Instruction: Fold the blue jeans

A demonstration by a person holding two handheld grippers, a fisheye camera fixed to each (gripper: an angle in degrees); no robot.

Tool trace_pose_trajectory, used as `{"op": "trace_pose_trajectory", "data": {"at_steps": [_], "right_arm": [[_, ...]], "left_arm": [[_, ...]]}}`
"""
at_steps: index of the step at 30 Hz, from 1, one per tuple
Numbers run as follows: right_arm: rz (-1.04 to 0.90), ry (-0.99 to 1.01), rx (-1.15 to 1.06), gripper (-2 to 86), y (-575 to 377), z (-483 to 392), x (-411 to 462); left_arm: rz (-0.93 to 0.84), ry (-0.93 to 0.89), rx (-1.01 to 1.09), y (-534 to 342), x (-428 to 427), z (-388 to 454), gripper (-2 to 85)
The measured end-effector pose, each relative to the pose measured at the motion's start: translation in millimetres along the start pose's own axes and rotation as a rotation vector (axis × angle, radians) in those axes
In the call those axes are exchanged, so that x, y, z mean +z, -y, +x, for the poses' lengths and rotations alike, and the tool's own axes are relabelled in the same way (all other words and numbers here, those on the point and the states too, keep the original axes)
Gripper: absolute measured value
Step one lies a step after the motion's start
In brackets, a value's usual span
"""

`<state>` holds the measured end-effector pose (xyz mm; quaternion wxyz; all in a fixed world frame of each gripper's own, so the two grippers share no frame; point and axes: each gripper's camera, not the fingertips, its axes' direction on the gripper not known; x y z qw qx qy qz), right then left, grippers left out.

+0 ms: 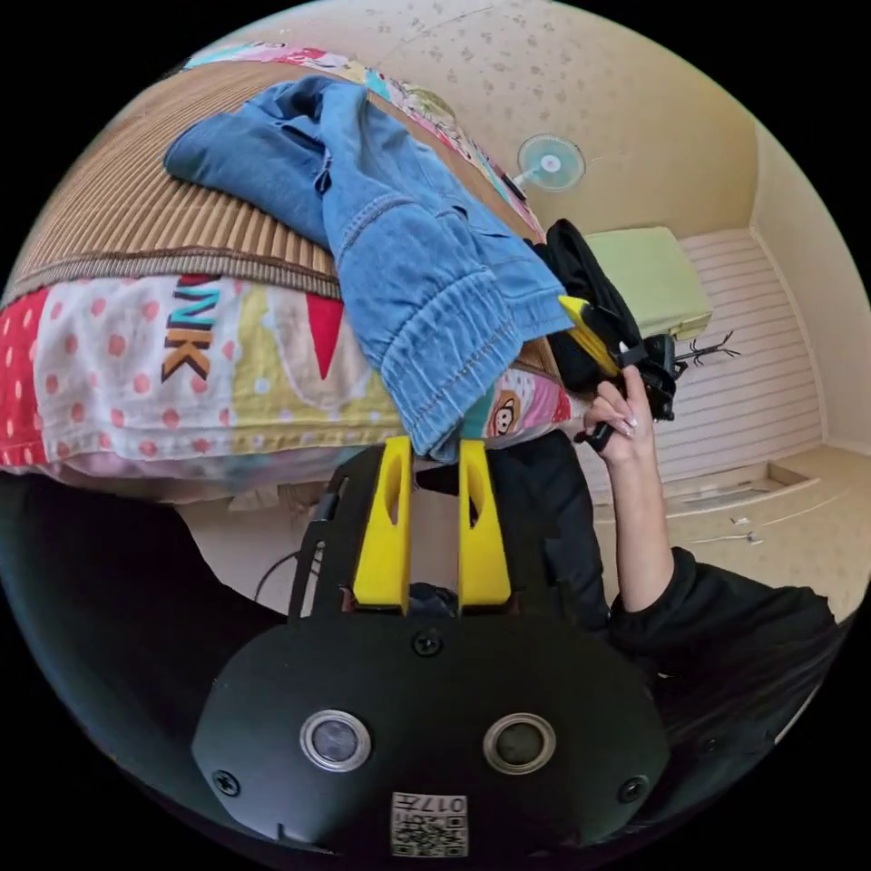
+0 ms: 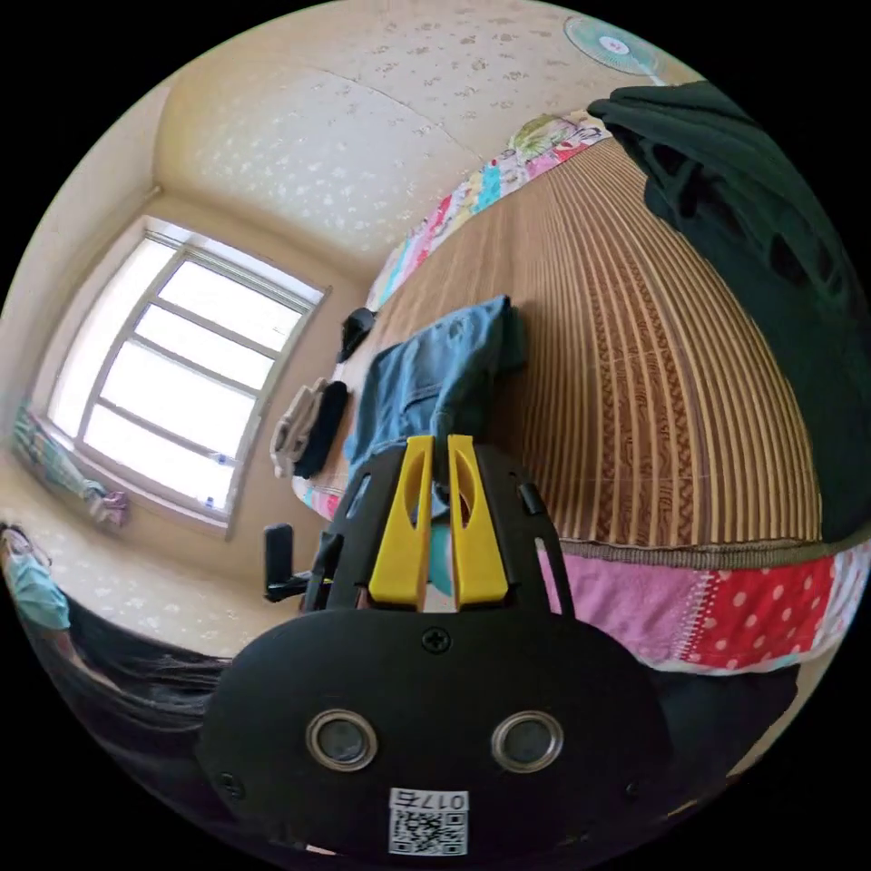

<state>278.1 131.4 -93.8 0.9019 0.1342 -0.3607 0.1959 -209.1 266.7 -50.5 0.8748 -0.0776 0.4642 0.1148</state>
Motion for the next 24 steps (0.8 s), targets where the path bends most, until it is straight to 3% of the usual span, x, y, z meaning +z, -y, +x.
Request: {"op": "trace_pose_trajectory", "data": {"at_steps": [4, 9, 15, 20, 24], "right_arm": [[0.071, 0.244, -0.070, 3.3, -7.6, -18.6, -45.1], [0.186, 0.567, -0.221, 3.0, -3.0, -88.7, -119.6], [0.252, 0.665, -0.567, 2.8, -1.4, -232.4, -208.2], [0.401, 0.765, -0.848, 2.7, -20.2, -340.5, -298.6], [0.478, 0.586, -1.009, 2.6, -38.2, -417.0, -350.4]], "left_arm": [[0.142, -0.029, 0.010, -19.2, -51.7, 7.1, 3.7], [0.504, 0.059, 0.153, -44.5, -196.4, 85.4, 2.0], [0.871, 0.163, 0.497, -79.6, -347.6, 239.8, 1.1], [1.092, 0.120, 0.751, -114.7, -434.4, 344.3, 0.5], [1.151, 0.113, 0.876, -126.7, -474.8, 402.7, -0.1]]}}
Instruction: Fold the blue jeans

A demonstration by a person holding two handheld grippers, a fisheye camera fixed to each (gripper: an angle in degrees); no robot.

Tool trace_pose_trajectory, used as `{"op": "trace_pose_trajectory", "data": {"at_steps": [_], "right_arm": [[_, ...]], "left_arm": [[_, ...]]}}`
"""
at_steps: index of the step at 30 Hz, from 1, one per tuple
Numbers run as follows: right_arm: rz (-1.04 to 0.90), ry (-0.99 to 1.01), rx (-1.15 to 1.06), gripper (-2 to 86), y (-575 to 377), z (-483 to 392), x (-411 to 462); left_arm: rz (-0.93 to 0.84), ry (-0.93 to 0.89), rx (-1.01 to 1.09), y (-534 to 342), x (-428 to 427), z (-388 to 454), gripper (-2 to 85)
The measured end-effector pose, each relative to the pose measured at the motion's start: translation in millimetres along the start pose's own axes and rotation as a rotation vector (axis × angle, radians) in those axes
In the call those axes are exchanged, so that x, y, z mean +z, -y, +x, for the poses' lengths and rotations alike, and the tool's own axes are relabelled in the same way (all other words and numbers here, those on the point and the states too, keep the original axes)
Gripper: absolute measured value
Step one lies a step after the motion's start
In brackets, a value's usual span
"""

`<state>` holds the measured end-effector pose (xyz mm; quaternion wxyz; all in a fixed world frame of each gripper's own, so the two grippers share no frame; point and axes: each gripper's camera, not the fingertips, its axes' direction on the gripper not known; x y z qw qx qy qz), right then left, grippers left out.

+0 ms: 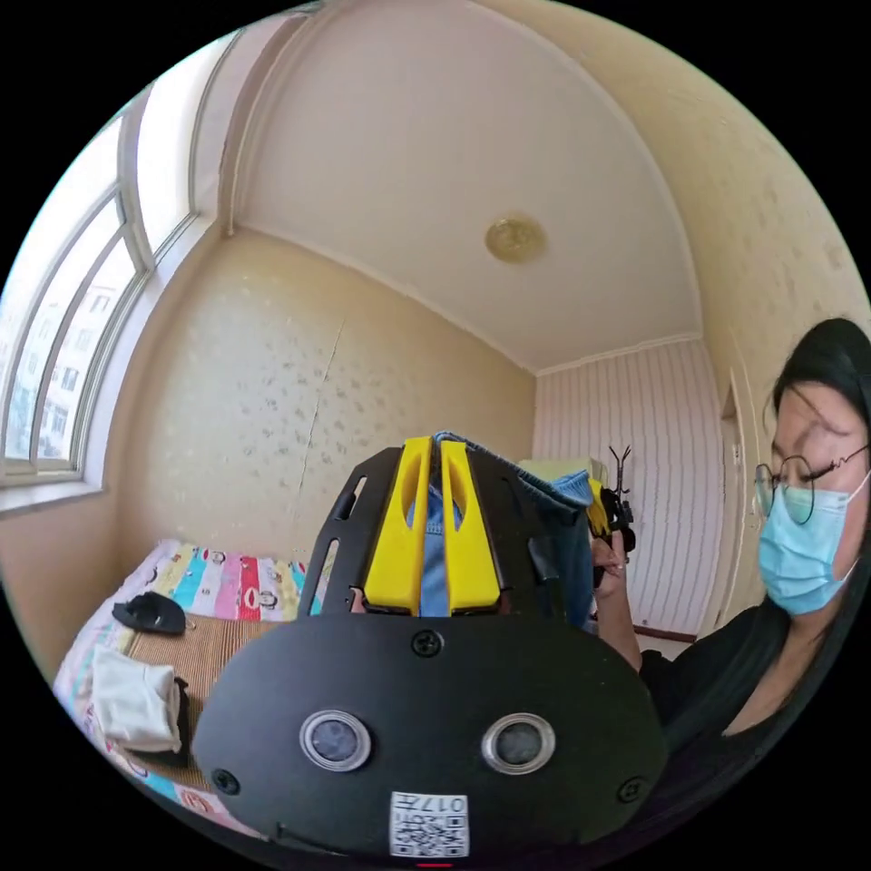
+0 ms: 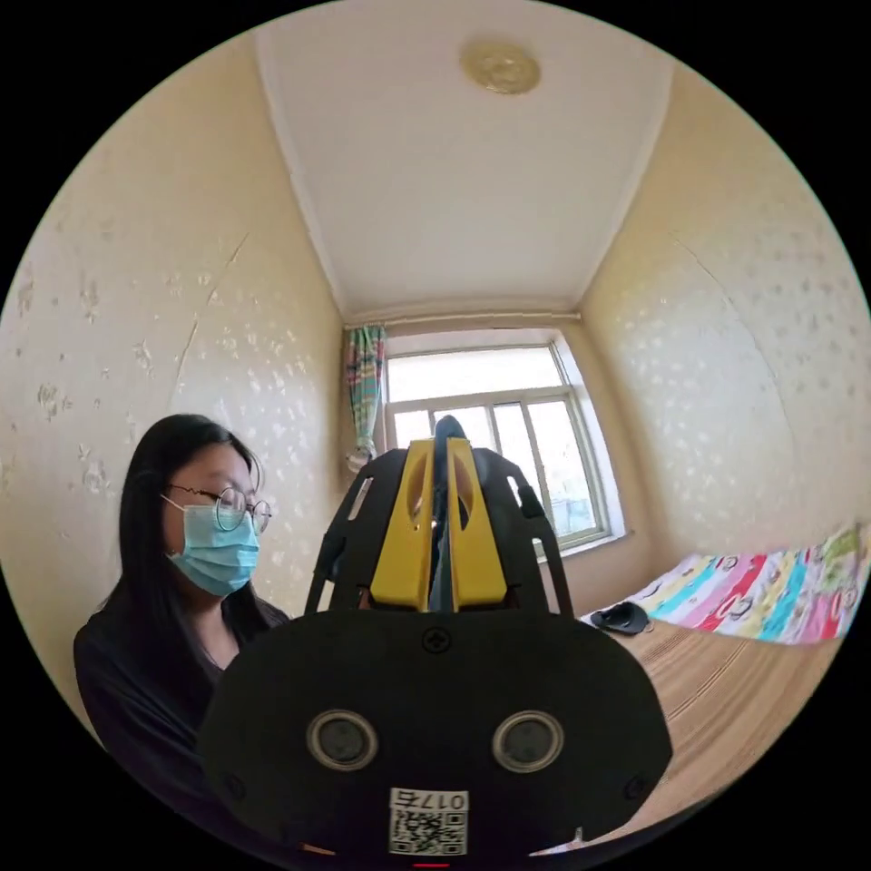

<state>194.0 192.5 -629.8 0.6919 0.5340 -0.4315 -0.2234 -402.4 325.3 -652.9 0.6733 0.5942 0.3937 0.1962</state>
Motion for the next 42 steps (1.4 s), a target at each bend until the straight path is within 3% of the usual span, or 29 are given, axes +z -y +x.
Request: {"op": "trace_pose_trajectory", "data": {"at_steps": [7, 10, 13, 16, 18, 20, 21, 24, 28, 31, 34, 36, 42], "right_arm": [[0.072, -0.154, 0.054, 2.3, -35.0, -1.4, 4.0], [0.124, -0.236, 0.087, 2.1, -64.9, 37.7, 11.5], [0.050, -0.321, 0.165, 1.8, -73.1, 115.7, 61.8], [-0.139, -0.638, 0.224, 1.6, -94.5, 234.5, 132.9], [-0.386, -0.976, 0.251, 1.6, -150.5, 350.4, 174.7], [-0.696, -1.056, 0.453, 1.8, -221.3, 441.8, 183.3], [-0.832, -1.000, 0.570, 1.9, -271.8, 476.8, 174.8], [-0.824, -0.865, 0.621, 1.9, -357.2, 473.5, 134.8], [-0.808, -0.841, 0.699, 2.6, -426.1, 427.5, 91.6], [-0.802, -0.934, 0.592, 3.4, -447.8, 370.3, 78.4], [-0.855, -1.086, 0.492, 5.2, -456.4, 338.6, 79.8], [-0.908, -1.099, 0.441, 8.3, -457.2, 336.5, 87.9], [-0.952, -1.095, 0.466, 11.3, -445.7, 396.4, 99.8]], "left_arm": [[0.122, 0.043, -0.069, -38.3, -3.3, -17.1, -0.9], [0.065, 0.093, -0.150, -66.4, 43.4, -50.0, -1.0], [-0.102, 0.147, -0.192, -82.0, 145.9, -97.2, -1.0], [-0.308, 0.070, -0.225, -120.5, 255.2, -148.3, -0.9], [-0.502, -0.038, -0.275, -186.6, 315.6, -170.1, -0.9], [-0.659, -0.025, -0.298, -251.8, 339.2, -173.1, -0.7], [-0.756, -0.013, -0.315, -300.2, 345.8, -172.1, -0.4], [-0.977, -0.075, -0.410, -414.4, 346.8, -168.1, 2.9], [-1.106, -0.101, -0.595, -504.4, 349.0, -172.2, 10.6], [-1.125, -0.102, -0.664, -534.9, 383.8, -185.1, 13.6], [-1.203, 0.056, -0.694, -559.6, 434.5, -207.9, 16.9], [-1.257, 0.051, -0.845, -597.2, 468.7, -232.0, 19.6], [-1.171, 0.101, -1.122, -652.3, 497.2, -269.3, 10.7]]}}
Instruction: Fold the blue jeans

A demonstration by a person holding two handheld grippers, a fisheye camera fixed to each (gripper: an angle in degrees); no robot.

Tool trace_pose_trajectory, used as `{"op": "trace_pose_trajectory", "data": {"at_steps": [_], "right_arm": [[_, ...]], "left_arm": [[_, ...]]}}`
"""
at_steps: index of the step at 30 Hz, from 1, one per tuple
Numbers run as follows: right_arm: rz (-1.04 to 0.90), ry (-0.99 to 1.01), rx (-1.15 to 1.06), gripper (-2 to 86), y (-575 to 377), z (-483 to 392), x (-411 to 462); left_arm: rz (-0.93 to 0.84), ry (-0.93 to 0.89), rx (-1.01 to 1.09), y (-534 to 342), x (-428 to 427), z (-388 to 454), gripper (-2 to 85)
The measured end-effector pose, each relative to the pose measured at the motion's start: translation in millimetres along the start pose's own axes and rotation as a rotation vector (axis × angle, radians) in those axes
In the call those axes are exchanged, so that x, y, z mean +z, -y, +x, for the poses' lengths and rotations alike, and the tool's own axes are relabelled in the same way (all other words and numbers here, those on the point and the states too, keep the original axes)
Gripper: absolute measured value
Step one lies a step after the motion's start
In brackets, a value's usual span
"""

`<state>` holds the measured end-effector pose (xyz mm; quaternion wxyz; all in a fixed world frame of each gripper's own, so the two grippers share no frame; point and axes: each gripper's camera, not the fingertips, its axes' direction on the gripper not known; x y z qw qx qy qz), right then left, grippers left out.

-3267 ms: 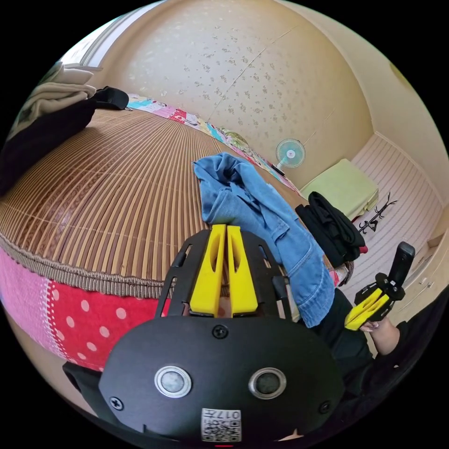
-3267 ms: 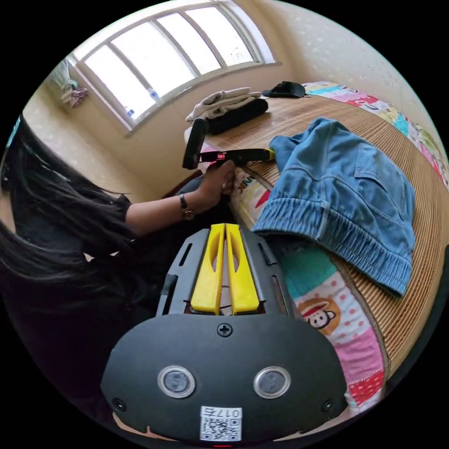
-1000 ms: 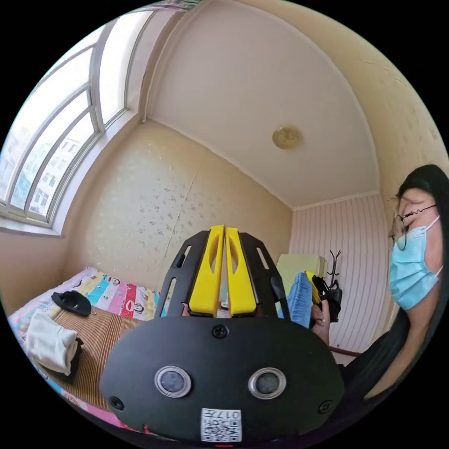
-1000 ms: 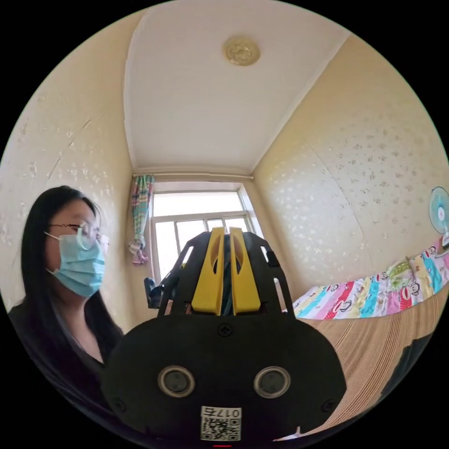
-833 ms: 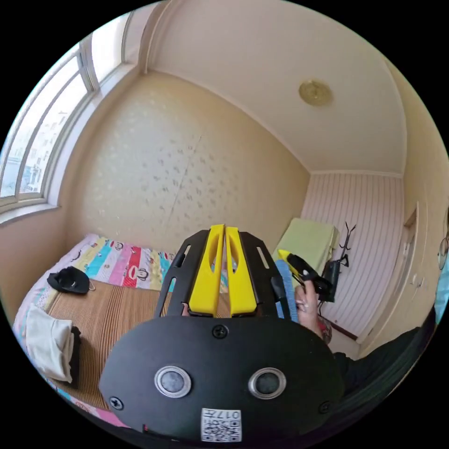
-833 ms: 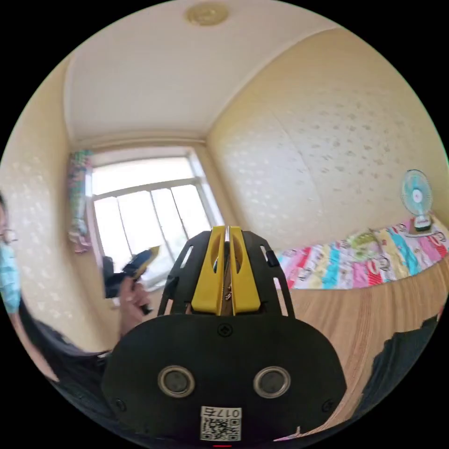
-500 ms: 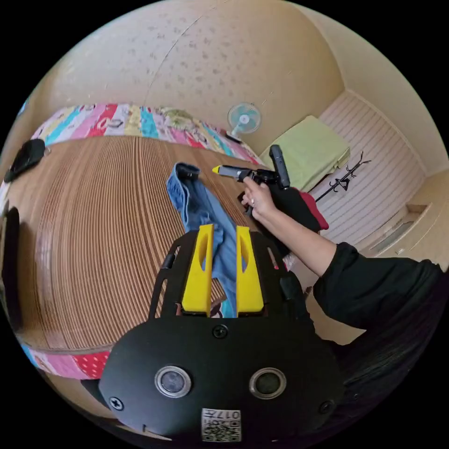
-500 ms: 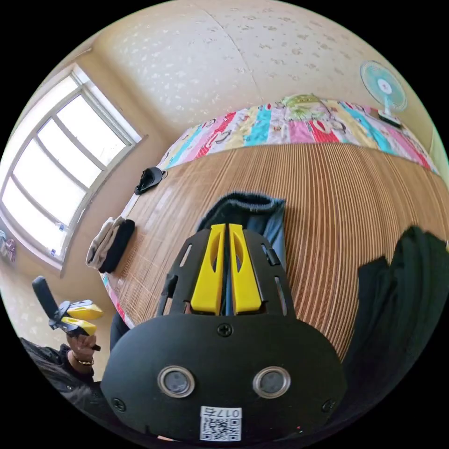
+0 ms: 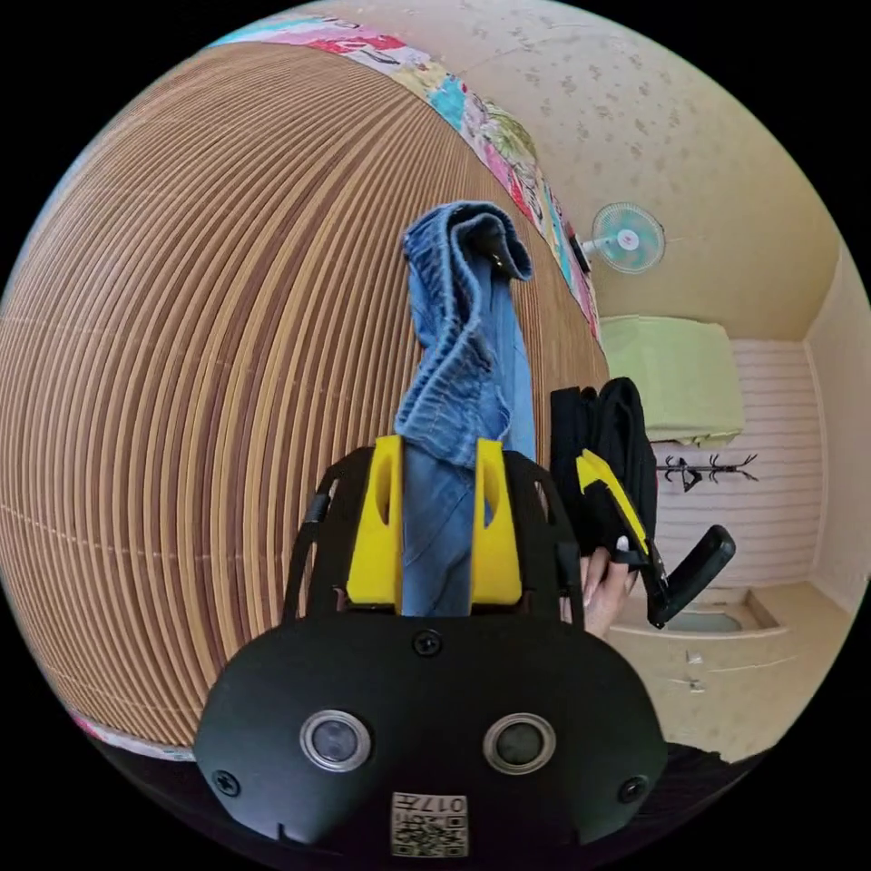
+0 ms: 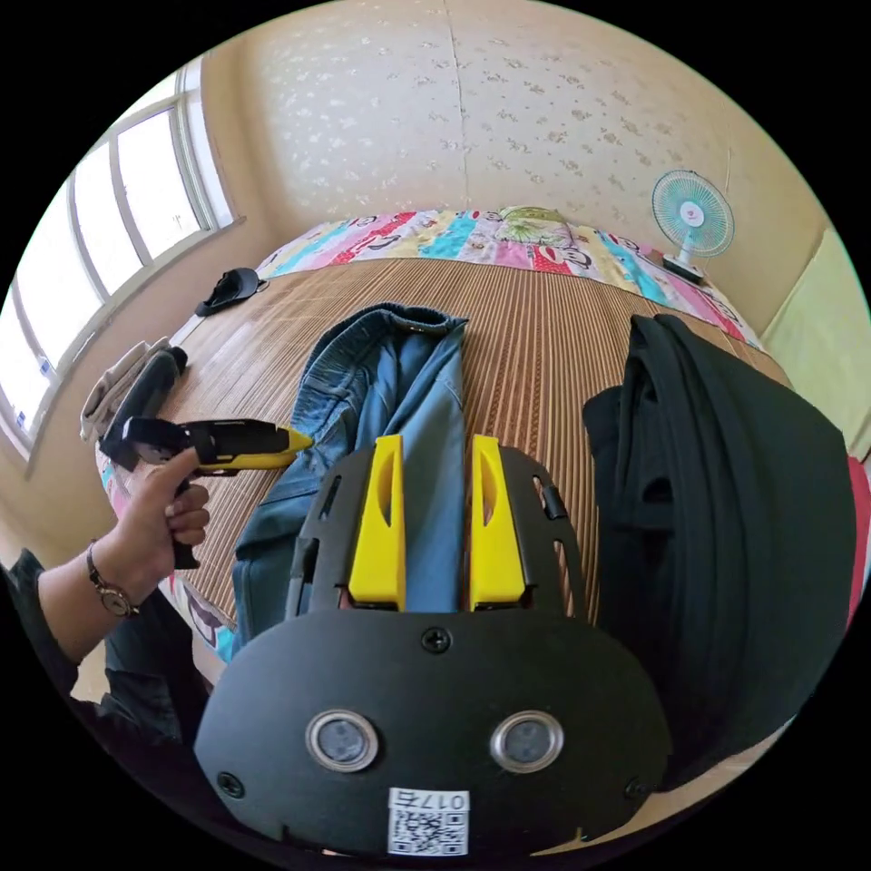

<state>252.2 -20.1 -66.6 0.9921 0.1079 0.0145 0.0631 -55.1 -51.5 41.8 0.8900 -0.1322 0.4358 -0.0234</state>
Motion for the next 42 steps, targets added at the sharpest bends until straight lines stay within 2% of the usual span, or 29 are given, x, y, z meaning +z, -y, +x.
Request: {"op": "trace_pose_trajectory", "data": {"at_steps": [4, 7, 11, 14, 16, 17, 18, 19, 20, 21, 22, 24, 28, 32, 36, 39, 41, 42], "right_arm": [[-0.066, 0.125, 0.050, 11.5, 29.2, 18.2, 27.2], [-0.030, 0.212, 0.102, 10.6, 29.9, 27.8, 31.4], [0.075, 0.340, 0.181, 9.2, 10.7, 34.7, 15.5], [0.125, 0.391, 0.214, 8.6, -5.6, 30.6, 1.1], [0.122, 0.400, 0.215, 8.6, -14.9, 22.9, -3.5], [0.118, 0.399, 0.216, 8.7, -22.3, 16.4, -6.1], [0.116, 0.398, 0.219, 8.9, -31.2, 8.9, -7.7], [0.114, 0.396, 0.217, 9.0, -35.8, 4.5, -7.9], [0.104, 0.384, 0.210, 9.2, -44.4, -4.5, -6.8], [0.080, 0.364, 0.205, 9.4, -50.9, -13.3, -3.3], [0.064, 0.355, 0.201, 9.5, -52.9, -17.5, -0.9], [0.015, 0.362, 0.172, 10.2, -50.8, -29.1, 4.9], [0.048, 0.370, 0.108, 11.4, -15.8, -40.6, 2.0], [0.027, 0.300, 0.006, 13.8, 73.8, -68.5, 21.9], [-0.081, 0.193, -0.035, 16.1, 160.7, -103.3, 79.9], [-0.258, 0.152, -0.038, 15.3, 185.2, -120.7, 135.1], [-0.377, 0.098, -0.003, 12.2, 175.4, -124.8, 163.8], [-0.282, 0.112, 0.035, 8.9, 161.7, -124.7, 154.1]], "left_arm": [[0.006, -0.169, -0.016, 14.3, -15.4, -7.9, 4.8], [0.085, -0.110, 0.100, 42.9, -68.9, 19.3, 3.3], [0.339, 0.057, 0.300, 108.4, -182.8, 91.5, 1.4], [0.384, 0.381, 0.431, 163.1, -232.1, 150.4, 0.4], [0.520, 0.499, 0.453, 174.6, -254.4, 161.5, -0.3], [0.575, 0.504, 0.396, 180.1, -271.5, 154.6, -0.3], [0.553, 0.440, 0.313, 186.5, -281.1, 136.3, -0.1], [0.508, 0.388, 0.281, 189.8, -281.4, 124.2, 0.1], [0.390, 0.266, 0.267, 191.5, -273.6, 99.2, 1.3], [0.299, 0.166, 0.295, 181.3, -259.3, 75.1, 3.1], [0.263, 0.142, 0.302, 173.2, -251.7, 63.7, 4.1], [0.168, 0.174, 0.276, 120.9, -224.5, 14.8, 8.0], [0.235, 0.239, 0.163, 19.1, -215.2, -48.7, 15.5], [0.327, 0.296, 0.022, -58.6, -210.0, -70.6, 20.1], [0.372, 0.364, -0.059, -65.2, -199.2, -68.3, 16.3], [0.422, 0.447, -0.095, -73.8, -193.0, -62.9, 11.0], [0.386, 0.438, -0.044, -83.0, -187.0, -61.2, 5.7], [0.377, 0.404, -0.012, -94.6, -189.1, -61.7, 4.4]]}}
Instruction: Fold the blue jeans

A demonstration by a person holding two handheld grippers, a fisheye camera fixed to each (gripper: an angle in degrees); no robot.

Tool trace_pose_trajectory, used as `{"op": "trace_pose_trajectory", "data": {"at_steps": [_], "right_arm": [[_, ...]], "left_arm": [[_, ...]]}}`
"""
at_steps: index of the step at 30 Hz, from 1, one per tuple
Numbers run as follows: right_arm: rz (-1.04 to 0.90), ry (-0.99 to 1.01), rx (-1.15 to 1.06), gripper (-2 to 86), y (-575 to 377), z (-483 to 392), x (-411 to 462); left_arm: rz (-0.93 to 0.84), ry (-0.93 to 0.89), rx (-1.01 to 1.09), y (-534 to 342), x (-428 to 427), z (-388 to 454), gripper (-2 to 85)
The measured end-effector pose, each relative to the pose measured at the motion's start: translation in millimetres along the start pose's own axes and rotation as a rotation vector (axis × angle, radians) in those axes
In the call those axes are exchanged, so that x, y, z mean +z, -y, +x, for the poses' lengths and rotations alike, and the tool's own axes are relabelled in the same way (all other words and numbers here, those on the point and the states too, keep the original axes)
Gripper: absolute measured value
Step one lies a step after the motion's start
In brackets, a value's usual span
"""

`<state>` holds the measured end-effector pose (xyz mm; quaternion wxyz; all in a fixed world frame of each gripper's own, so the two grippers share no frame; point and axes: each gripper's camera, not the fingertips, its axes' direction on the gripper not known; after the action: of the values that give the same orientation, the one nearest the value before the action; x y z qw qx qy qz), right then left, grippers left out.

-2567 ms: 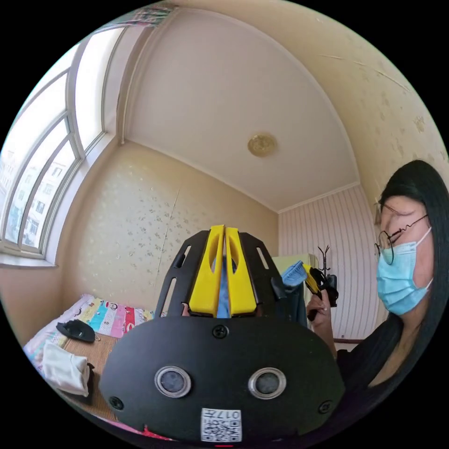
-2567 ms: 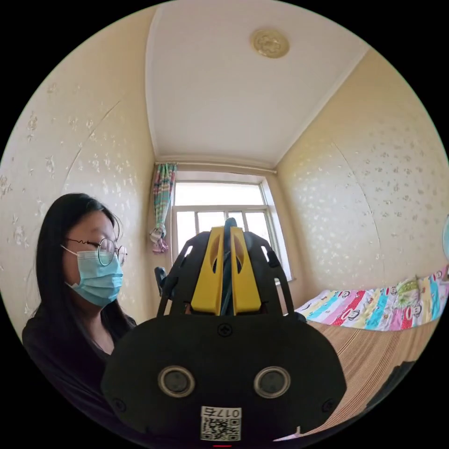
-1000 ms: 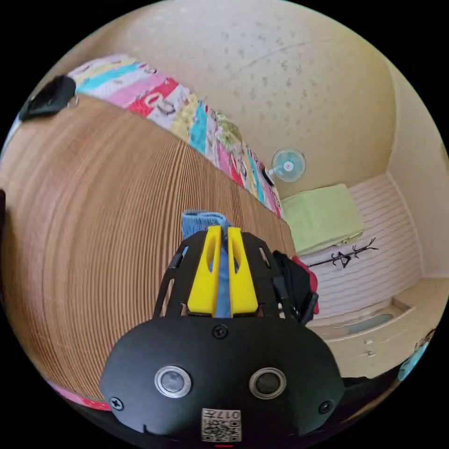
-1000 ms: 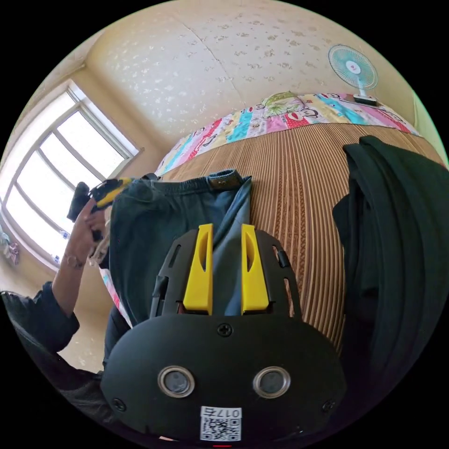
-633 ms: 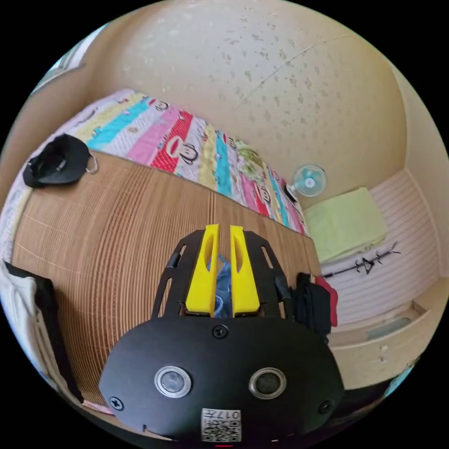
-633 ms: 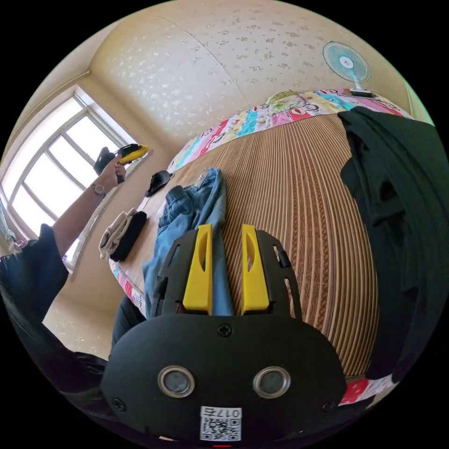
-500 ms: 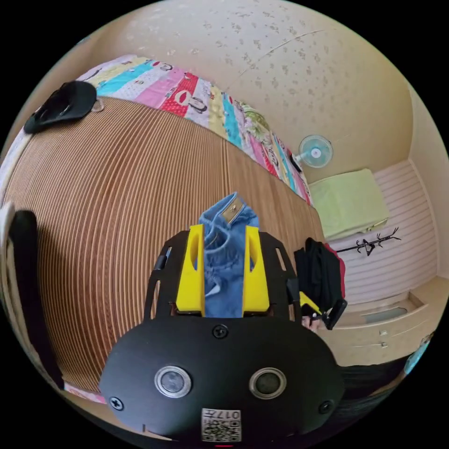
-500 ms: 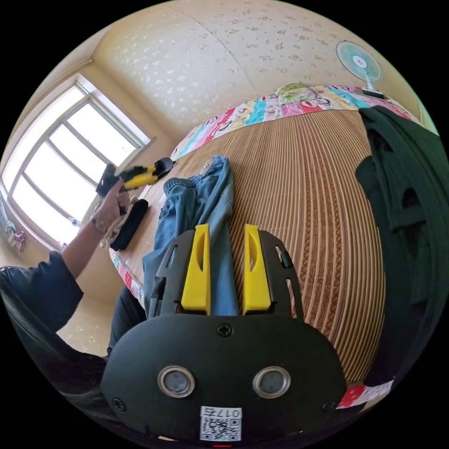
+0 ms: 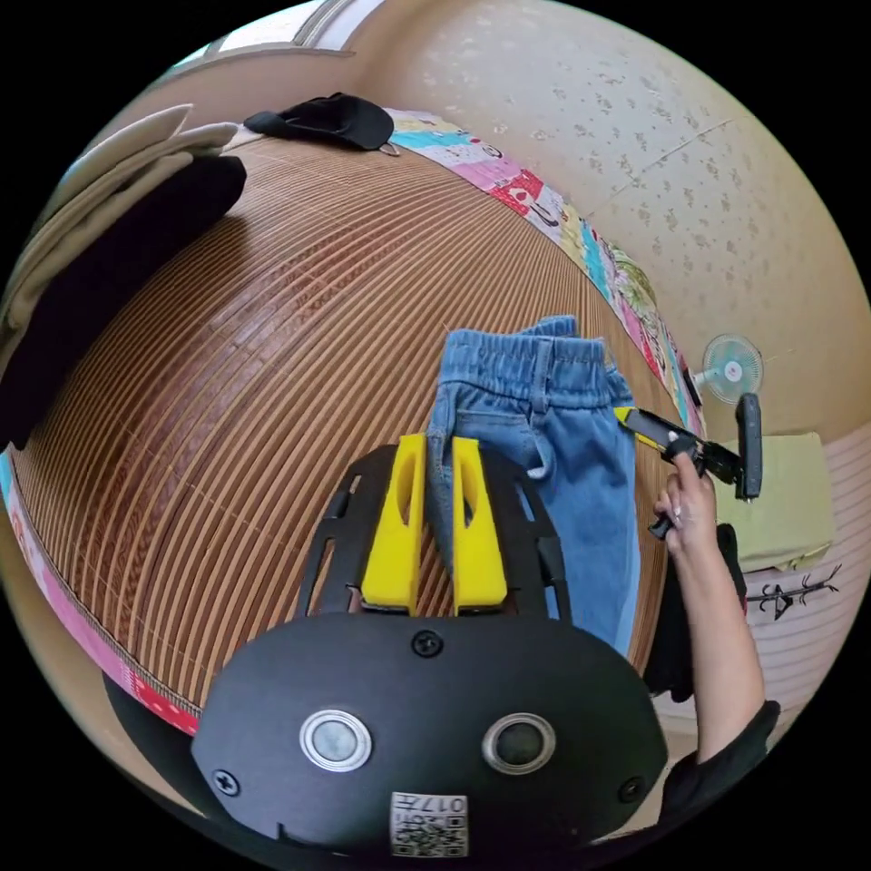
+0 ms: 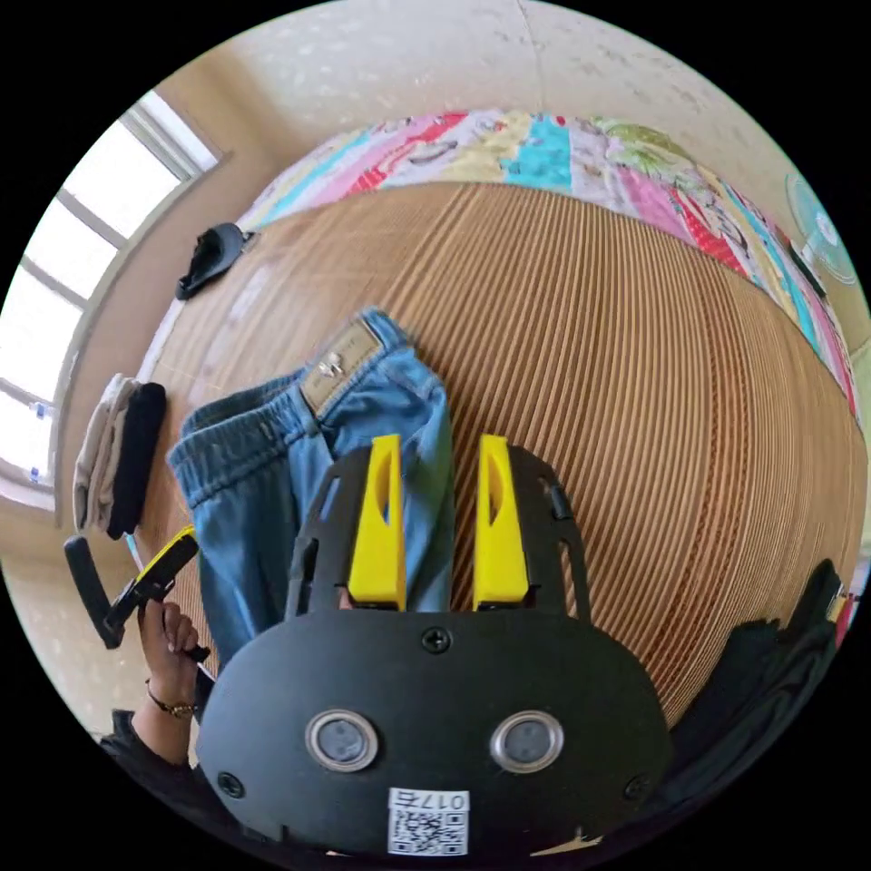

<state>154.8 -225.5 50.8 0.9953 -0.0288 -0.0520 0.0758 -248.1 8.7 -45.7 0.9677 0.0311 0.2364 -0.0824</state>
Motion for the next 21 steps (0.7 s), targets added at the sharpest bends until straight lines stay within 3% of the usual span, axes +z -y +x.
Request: {"op": "trace_pose_trajectory", "data": {"at_steps": [4, 7, 11, 14, 16, 18, 21], "right_arm": [[0.122, 0.220, 0.004, 4.4, -81.6, -3.4, -26.2], [0.286, 0.345, -0.044, 3.7, -195.5, 0.3, -90.0], [0.424, 0.595, -0.175, 3.1, -342.9, 29.7, -230.2], [0.591, 0.896, -0.368, 3.2, -415.4, 48.2, -337.3], [0.711, 0.987, -0.474, 3.4, -443.6, 50.2, -389.1], [0.918, 1.053, -0.557, 3.5, -464.7, 52.9, -444.1], [1.005, 0.926, -0.456, 3.4, -441.9, 57.3, -480.1]], "left_arm": [[-0.038, -0.118, 0.009, -41.7, -33.0, -23.3, 2.0], [0.083, -0.183, 0.074, -91.6, -98.6, -45.8, 0.8], [0.279, -0.184, 0.234, -155.9, -238.7, -51.0, 0.0], [0.312, -0.417, 0.422, -188.8, -335.9, -15.7, -0.3], [0.418, -0.434, 0.613, -213.9, -394.1, 24.5, -0.4], [0.694, -0.303, 0.839, -254.6, -468.3, 77.7, -0.4], [0.897, -0.312, 0.874, -252.1, -514.8, 112.5, -0.2]]}}
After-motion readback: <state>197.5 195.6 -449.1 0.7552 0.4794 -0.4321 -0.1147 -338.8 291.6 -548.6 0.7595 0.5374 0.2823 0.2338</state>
